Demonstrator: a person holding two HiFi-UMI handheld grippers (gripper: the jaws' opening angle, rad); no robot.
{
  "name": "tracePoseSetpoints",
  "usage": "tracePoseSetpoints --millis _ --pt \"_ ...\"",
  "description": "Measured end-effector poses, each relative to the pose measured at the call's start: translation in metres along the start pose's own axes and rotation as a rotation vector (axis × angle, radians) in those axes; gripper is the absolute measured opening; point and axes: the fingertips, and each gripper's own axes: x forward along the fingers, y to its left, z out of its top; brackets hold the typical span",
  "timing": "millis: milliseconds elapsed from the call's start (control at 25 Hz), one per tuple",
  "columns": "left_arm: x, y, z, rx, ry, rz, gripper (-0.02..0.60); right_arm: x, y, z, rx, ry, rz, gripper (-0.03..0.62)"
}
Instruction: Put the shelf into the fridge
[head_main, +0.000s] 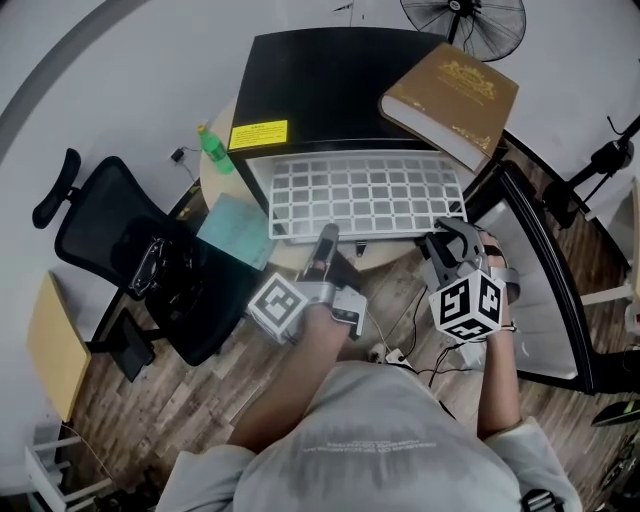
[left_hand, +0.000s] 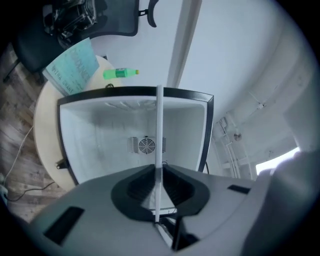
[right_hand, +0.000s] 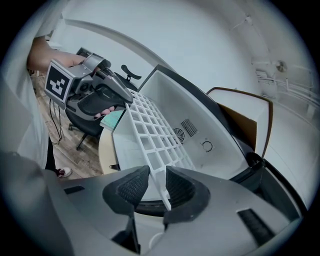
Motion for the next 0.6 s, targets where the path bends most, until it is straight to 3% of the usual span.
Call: tracePoseSetpoints --millis 120,600 --pt "-0.0057 0.0006 0.0046 0.05 0.028 0.009 0.048 0.0025 0.0033 0.0017 -0.033 0.009 -0.009 0.118" --pt "-0.0045 0.0048 0.0062 0.022 0.016 0.044 0.039 0.0061 0.0039 0.0011 0.015 0.002 -0.004 0.117"
